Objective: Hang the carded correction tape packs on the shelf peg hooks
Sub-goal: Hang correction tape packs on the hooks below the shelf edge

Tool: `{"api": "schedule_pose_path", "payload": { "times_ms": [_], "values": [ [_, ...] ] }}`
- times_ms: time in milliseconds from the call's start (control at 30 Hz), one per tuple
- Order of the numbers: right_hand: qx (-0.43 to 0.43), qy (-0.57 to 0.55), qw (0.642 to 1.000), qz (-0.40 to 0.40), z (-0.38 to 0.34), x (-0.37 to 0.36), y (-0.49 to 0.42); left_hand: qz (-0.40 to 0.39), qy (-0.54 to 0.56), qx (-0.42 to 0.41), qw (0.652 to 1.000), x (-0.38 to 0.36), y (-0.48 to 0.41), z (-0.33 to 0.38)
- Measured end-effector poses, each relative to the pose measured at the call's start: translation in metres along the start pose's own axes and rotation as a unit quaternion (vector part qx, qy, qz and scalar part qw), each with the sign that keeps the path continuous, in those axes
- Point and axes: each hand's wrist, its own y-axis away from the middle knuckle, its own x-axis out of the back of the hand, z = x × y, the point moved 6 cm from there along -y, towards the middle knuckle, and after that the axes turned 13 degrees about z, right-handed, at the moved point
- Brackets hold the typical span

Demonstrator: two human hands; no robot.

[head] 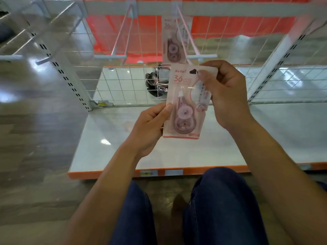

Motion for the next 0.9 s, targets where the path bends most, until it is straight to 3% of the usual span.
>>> {"api": "schedule_pose_path", "payload": {
  "times_ms": [567,900],
  "values": [
    [0.017,-0.049,0.998,-0.032,0.006,-0.006,-0.017,0.025,-0.068,-0.060,0.996,0.007,-0.015,-0.007],
    [0.058,0.029,0.998,-0.014,0.026,-0.017,-0.054,0.102,-0.120,-0.074,0.985,0.018,-0.065,-0.019]
  ]
}}
